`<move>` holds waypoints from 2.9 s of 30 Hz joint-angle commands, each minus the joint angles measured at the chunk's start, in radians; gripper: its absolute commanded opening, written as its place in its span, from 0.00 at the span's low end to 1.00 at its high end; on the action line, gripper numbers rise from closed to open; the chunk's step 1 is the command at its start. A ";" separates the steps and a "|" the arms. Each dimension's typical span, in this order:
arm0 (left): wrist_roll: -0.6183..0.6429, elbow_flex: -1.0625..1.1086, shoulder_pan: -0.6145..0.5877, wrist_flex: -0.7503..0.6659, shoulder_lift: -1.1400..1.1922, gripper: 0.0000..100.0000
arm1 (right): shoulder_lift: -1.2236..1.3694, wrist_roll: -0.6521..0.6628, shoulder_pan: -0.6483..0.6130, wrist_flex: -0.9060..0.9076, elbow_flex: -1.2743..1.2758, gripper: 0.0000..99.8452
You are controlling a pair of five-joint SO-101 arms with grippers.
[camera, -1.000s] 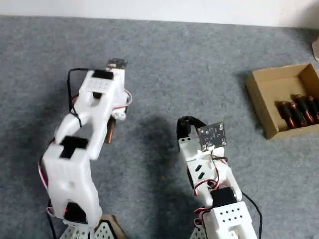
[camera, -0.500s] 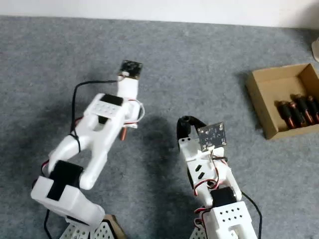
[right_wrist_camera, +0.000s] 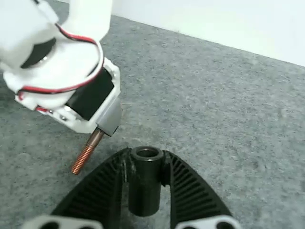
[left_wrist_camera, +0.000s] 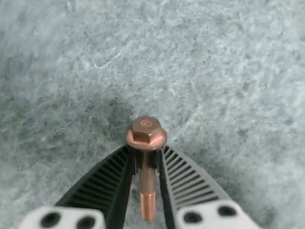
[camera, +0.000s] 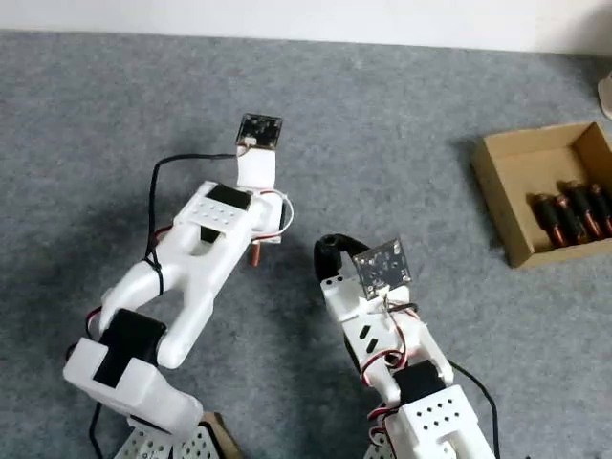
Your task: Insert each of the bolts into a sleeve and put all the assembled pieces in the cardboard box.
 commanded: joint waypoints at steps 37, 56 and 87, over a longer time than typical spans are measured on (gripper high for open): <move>0.035 0.759 0.012 -0.827 -0.788 0.01 | -0.010 -0.012 -0.007 -0.113 0.131 0.01; 0.035 0.941 0.067 -0.822 -1.336 0.01 | -0.010 -0.014 -0.033 -0.182 0.128 0.01; 0.110 1.061 0.194 -0.821 -1.498 0.01 | -0.016 -0.006 -0.134 -0.188 0.128 0.01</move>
